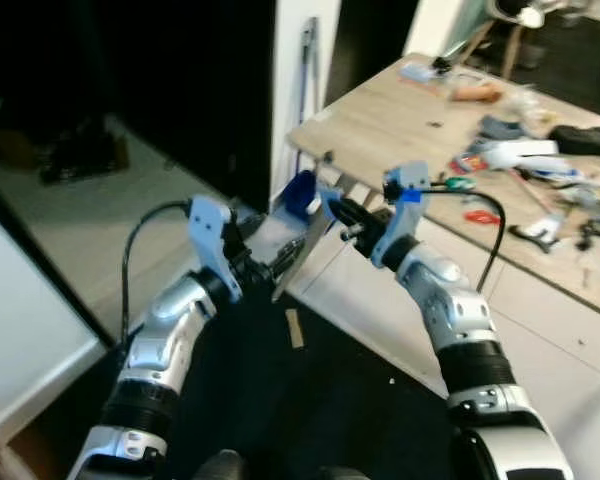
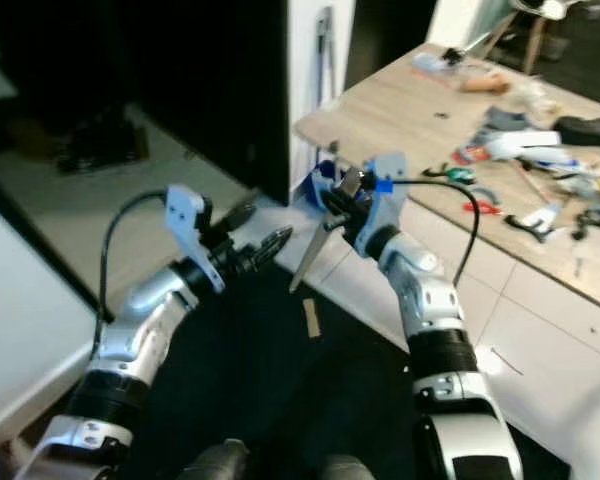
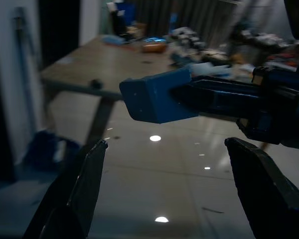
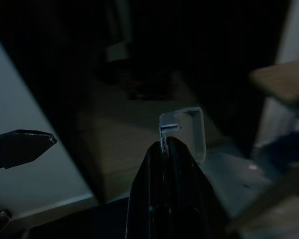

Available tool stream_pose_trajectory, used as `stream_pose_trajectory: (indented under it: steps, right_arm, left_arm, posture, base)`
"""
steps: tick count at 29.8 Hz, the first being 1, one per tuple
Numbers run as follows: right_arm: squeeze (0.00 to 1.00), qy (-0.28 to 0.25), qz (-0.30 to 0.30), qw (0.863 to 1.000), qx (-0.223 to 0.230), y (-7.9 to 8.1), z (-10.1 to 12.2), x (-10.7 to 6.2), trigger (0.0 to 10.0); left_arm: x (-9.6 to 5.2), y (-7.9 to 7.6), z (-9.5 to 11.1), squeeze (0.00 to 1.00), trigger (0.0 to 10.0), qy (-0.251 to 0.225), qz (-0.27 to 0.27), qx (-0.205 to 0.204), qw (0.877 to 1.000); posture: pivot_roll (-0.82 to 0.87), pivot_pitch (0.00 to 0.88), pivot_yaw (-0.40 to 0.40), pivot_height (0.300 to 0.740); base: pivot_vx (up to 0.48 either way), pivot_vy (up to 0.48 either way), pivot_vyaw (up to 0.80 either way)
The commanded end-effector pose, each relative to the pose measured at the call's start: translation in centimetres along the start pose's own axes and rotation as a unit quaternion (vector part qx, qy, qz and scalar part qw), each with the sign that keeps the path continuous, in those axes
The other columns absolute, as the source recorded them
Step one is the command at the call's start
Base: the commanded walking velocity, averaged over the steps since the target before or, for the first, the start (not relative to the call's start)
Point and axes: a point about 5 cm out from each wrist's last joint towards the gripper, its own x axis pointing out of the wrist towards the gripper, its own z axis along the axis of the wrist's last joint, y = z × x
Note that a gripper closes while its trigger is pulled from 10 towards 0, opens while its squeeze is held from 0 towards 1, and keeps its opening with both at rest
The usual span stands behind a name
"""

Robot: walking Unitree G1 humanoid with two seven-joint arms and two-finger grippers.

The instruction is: Picking trash to rubbish bin

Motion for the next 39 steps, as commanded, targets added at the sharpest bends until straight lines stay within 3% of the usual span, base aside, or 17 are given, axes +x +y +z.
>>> stream_pose_trajectory:
  steps: [1, 39]
  right_arm:
    - [0.0, 0.005, -0.005, 1.0, -0.002, -0.29, -0.21, -0.23, 10.0]
    - [0.0, 0.02, 0.007, 1.0, -0.017, -0.19, -0.57, -0.23, 10.0]
  left_arm:
    - [0.23, -0.29, -0.3, 0.0, 10.0, 0.004, -0.006, -0.003, 1.0]
    - [0.29, -0.45, -0.35, 0.0, 10.0, 0.003, -0.013, 0.002, 1.0]
  posture:
    - [-0.03, 0.0, -0.04, 0.74]
    - [-0.04, 0.0, -0.037, 0.74]
  base:
    - [0.0, 0.0, 0.8]
    - [0.0, 0.0, 0.8]
